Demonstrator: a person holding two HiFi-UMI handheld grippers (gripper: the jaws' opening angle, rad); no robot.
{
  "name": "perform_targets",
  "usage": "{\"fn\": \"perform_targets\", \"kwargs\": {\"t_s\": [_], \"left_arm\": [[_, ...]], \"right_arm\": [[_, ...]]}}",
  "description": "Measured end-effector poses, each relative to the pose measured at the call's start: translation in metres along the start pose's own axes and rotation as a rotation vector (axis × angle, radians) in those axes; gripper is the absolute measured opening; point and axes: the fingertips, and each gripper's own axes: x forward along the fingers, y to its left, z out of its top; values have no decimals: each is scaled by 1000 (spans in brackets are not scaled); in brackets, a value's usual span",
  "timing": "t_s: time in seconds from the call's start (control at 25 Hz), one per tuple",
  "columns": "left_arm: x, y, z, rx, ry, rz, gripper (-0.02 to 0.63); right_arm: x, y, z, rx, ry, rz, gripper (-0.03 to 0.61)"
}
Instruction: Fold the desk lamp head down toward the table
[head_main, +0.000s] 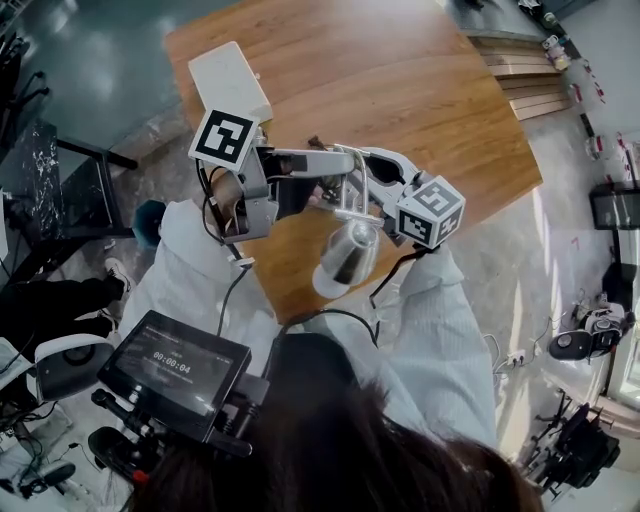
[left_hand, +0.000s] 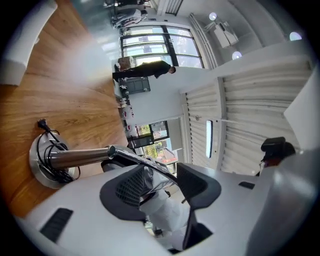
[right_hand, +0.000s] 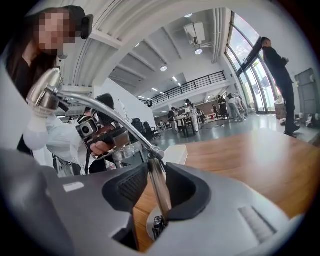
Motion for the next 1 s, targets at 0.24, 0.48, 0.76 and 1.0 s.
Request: {"fn": "perform_targets", "kwargs": {"t_s": [0.24, 0.48, 0.76, 1.0], "left_arm": [[-3, 11, -17, 176, 53, 113, 172], [-3, 37, -30, 357, 82, 248, 104], [-6, 51, -31, 530, 12, 312, 72], [-21, 66, -29, 704, -32, 353, 74]], "right_arm": [[-1, -3, 1, -37, 14, 23, 126], [-4, -4, 0, 10, -30, 31, 138], [-4, 0, -2, 82, -101, 18, 110], [10, -1, -6, 90, -101, 35, 109]]}}
